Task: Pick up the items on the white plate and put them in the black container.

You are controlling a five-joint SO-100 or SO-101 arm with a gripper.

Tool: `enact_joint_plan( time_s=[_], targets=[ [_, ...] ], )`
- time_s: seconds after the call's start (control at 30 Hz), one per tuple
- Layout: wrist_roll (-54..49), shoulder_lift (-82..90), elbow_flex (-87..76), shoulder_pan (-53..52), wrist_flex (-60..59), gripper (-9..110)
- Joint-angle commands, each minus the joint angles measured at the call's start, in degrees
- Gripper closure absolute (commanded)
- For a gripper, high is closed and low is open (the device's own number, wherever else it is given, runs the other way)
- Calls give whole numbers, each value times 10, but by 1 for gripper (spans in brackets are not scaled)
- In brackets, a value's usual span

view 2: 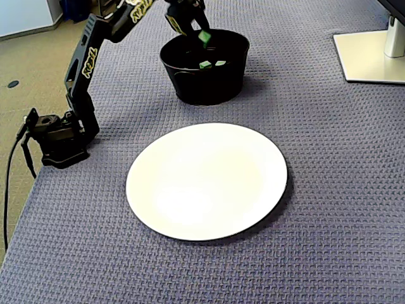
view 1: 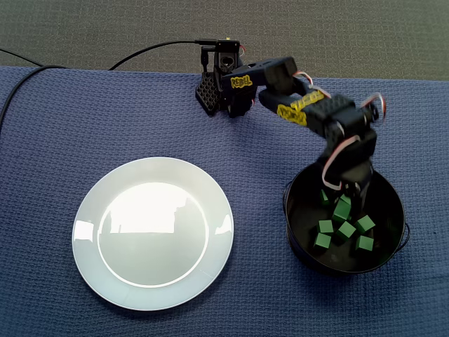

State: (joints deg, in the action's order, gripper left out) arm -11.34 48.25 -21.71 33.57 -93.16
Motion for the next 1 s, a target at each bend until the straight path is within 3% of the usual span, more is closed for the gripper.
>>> enact_joint_plan(
  time_s=[0.0, 0.07, 0.17, 0.2, 0.37, 0.53, 0.7, 0.77, 0.87, 0.97],
  targets=[
    [-10, -38, 2, 11, 31, 102],
    [-6, -54, 15, 17, 30, 101],
    [-18, -49, 21, 29, 11, 74],
    [-34, -42, 20, 34, 1, 70],
    [-207, 149, -85, 41, -78, 67],
    [-342, 552, -352, -81, 4, 75],
    [-483, 831, -652, -273, 171, 73],
    [-586, 929, -817, -330, 238, 71],
    [-686, 1099, -1071, -347, 331, 70],
    [-729, 1230, -1243, -346, 343, 71]
  ],
)
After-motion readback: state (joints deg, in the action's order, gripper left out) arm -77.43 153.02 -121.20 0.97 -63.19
